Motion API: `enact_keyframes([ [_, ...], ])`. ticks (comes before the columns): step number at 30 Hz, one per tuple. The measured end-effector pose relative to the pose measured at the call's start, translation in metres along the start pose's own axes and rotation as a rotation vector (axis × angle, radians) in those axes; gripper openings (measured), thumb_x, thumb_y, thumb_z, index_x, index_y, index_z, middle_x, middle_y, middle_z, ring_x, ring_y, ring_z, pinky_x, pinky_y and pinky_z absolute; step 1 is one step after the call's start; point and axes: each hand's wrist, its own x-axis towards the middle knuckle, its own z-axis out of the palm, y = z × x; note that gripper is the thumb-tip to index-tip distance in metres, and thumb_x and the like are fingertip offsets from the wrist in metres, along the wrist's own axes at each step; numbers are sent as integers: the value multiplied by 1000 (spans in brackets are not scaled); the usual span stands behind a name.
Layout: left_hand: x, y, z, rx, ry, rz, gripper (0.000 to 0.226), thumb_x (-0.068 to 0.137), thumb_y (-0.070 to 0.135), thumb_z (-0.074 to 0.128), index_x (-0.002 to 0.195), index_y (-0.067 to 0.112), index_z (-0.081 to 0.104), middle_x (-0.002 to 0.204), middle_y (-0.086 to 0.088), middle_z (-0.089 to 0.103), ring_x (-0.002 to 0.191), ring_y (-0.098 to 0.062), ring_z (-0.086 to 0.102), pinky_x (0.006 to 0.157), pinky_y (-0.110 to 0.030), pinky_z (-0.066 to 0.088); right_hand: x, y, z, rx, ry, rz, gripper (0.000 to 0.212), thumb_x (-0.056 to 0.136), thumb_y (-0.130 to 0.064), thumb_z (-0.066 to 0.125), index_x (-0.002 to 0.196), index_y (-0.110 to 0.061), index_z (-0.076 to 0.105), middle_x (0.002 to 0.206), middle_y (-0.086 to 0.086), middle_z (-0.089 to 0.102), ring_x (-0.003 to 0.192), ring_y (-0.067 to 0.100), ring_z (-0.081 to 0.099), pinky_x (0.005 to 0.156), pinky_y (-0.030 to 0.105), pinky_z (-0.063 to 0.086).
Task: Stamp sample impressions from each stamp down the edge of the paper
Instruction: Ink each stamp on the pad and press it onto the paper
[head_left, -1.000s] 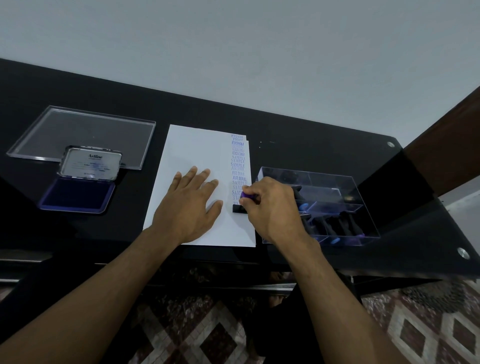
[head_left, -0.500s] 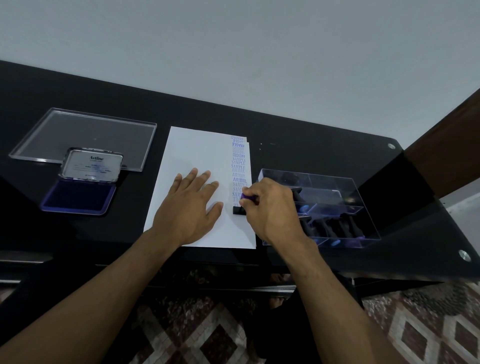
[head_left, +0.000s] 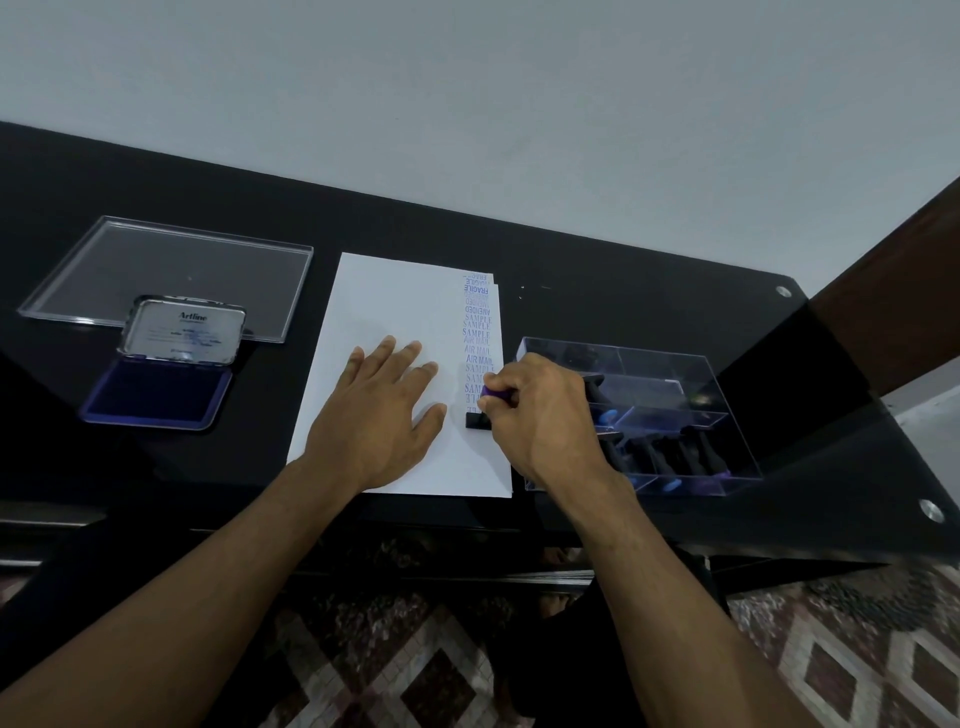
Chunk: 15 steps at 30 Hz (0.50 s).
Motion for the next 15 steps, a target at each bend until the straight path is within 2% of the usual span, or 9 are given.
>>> enact_keyframes([
  [5, 0, 0, 1, 2, -5, -4, 72, 94, 64, 20, 152, 28, 40, 166, 0, 24, 155, -23, 13, 126, -47, 9, -1, 1, 1, -2, 5, -16, 18, 90, -20, 71, 105, -12, 76, 101, 3, 67, 83, 12, 60, 78, 19, 48],
  [10, -1, 1, 0, -2, -9, -4, 72, 94, 64, 20, 153, 27, 39, 166, 0, 23, 155, -23, 11, 126, -47, 9, 1, 2, 3, -5, 27, -32, 15, 89, -20, 72, 101, -12, 77, 96, 2, 66, 82, 13, 61, 81, 26, 55],
  [15, 0, 2, -2, -8, -8, -6, 73, 93, 64, 20, 153, 27, 40, 166, 0, 24, 155, -23, 12, 126, -47, 9, -4, 2, 2, -14, 37, -44, 17, 90, -22, 71, 103, -13, 76, 98, 2, 65, 84, 13, 60, 79, 20, 50],
])
